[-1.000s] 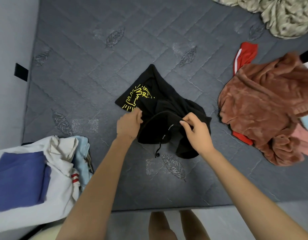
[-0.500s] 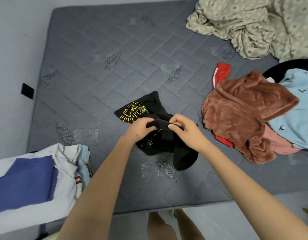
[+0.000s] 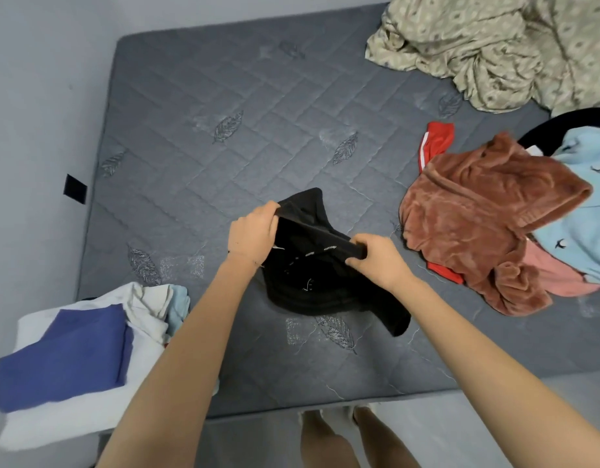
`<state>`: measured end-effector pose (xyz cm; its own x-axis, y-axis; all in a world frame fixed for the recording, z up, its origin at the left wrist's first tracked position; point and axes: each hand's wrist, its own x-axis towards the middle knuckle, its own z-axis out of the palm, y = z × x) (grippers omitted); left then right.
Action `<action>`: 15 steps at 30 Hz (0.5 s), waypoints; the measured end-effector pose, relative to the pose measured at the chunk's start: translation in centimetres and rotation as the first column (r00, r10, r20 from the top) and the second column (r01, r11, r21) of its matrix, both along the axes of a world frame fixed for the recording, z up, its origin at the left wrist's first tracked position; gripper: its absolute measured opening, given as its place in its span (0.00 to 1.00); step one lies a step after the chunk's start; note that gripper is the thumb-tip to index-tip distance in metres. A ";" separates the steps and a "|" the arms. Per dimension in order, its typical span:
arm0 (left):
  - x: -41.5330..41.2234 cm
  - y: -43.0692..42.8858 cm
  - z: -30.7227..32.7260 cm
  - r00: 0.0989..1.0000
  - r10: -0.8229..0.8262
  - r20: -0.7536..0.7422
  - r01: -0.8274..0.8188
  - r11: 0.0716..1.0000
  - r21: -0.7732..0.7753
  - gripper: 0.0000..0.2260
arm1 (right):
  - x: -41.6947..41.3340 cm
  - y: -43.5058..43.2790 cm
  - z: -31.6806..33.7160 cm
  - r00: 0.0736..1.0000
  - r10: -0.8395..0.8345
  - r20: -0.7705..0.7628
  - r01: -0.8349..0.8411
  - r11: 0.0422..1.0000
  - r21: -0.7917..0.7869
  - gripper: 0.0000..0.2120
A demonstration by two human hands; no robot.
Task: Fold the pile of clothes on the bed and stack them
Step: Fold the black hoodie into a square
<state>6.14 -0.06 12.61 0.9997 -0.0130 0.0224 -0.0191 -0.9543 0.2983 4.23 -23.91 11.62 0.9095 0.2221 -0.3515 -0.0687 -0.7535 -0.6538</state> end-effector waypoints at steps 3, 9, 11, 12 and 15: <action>-0.8 0.0 -0.4 0.991 -0.121 0.047 0.116 0.987 0.109 0.05 | 0.9 -0.6 -1.2 0.988 -0.058 0.145 0.077 0.988 -0.131 0.05; -0.5 -0.6 -3.4 0.992 -0.010 -0.124 0.025 0.993 0.117 0.11 | 2.3 -2.9 -3.8 0.975 -0.026 0.222 0.088 0.957 -0.277 0.11; -0.4 -0.6 -4.9 0.982 0.031 -0.185 -0.012 0.994 0.105 0.15 | 2.0 -3.7 -5.3 0.978 -0.042 0.203 0.101 0.951 -0.292 0.10; -0.3 -0.7 -5.5 0.978 0.041 -0.203 -0.022 0.995 0.097 0.15 | 1.8 -4.1 -6.1 0.982 -0.046 0.181 0.100 0.947 -0.304 0.10; 0.0 -0.8 -7.7 0.962 0.082 -0.259 -0.071 0.996 0.054 0.15 | 1.6 -4.8 -7.9 0.995 -0.055 0.087 0.079 0.950 -0.301 0.13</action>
<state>6.09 -0.84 4.88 0.9688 0.0686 -0.2381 0.1274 -0.9621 0.2412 5.79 -28.70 3.72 0.9453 0.0532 -0.3218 -0.0848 -0.9125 -0.4001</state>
